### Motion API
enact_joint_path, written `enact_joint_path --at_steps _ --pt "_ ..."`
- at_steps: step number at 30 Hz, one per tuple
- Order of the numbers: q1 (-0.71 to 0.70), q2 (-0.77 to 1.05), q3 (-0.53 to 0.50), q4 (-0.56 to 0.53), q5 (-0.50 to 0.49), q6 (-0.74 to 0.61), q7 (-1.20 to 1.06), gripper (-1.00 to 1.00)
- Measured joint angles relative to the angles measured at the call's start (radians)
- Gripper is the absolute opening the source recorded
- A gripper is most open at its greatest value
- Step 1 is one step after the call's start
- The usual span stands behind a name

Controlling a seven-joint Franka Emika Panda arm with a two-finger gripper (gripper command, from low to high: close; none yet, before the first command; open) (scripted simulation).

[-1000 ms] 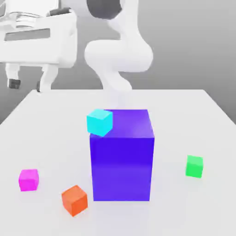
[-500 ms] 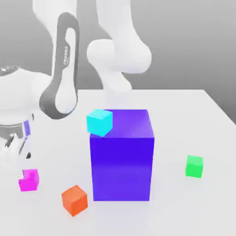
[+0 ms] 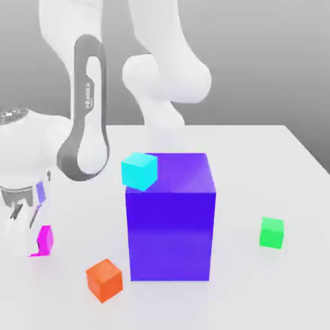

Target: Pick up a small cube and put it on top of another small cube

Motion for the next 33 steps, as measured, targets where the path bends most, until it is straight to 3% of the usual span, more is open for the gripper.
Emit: enact_joint_path --at_steps 20,29,33 --pt "0.523 -0.280 0.346 0.016 -0.108 -0.025 0.231 -1.00" --pt "0.769 -0.351 0.597 -0.069 -0.078 -0.073 0.353 -1.00" --pt "0.846 -0.360 0.625 -0.128 0.015 -0.106 0.338 -1.00"
